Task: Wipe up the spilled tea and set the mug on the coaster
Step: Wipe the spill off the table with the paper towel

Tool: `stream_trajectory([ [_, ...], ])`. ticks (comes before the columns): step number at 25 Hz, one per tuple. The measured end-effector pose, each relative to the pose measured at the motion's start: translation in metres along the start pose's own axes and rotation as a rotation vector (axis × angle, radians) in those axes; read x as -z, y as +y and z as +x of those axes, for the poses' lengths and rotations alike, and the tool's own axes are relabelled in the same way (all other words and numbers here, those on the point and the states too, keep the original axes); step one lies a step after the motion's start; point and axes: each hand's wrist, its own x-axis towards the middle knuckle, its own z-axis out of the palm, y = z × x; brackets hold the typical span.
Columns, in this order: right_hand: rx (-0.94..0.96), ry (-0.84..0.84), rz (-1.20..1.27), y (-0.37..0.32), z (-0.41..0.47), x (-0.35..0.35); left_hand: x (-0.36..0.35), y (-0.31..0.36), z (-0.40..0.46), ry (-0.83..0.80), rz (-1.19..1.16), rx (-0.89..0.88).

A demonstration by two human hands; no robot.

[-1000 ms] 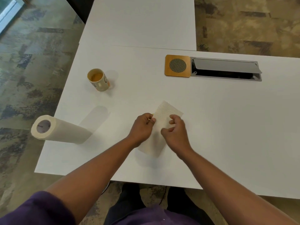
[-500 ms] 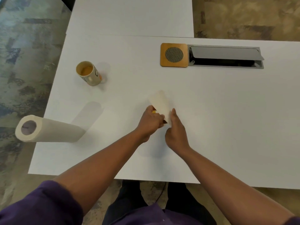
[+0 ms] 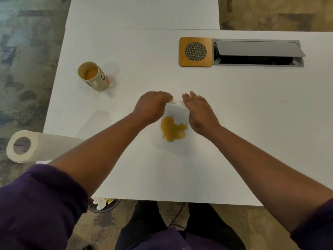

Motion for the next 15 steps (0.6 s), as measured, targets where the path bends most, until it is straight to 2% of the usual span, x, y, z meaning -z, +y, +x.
stream_trajectory([
  [4,0.099,0.042,-0.228,0.010,0.031,-0.005,-0.011,-0.020,0.006,0.188,0.065,-0.130],
  [5,0.101,0.003,-0.233,0.012,0.035,-0.011,-0.018,-0.024,0.003,0.146,0.070,-0.117],
  [9,0.092,-0.276,-0.139,0.022,0.031,-0.044,-0.053,-0.034,-0.012,-0.212,0.113,0.081],
  [12,0.031,-0.306,-0.064,0.026,0.027,-0.057,-0.065,-0.037,-0.014,-0.255,0.045,0.115],
  [15,0.030,-0.295,-0.078,0.026,0.032,-0.057,-0.068,-0.043,-0.006,-0.307,0.024,0.025],
])
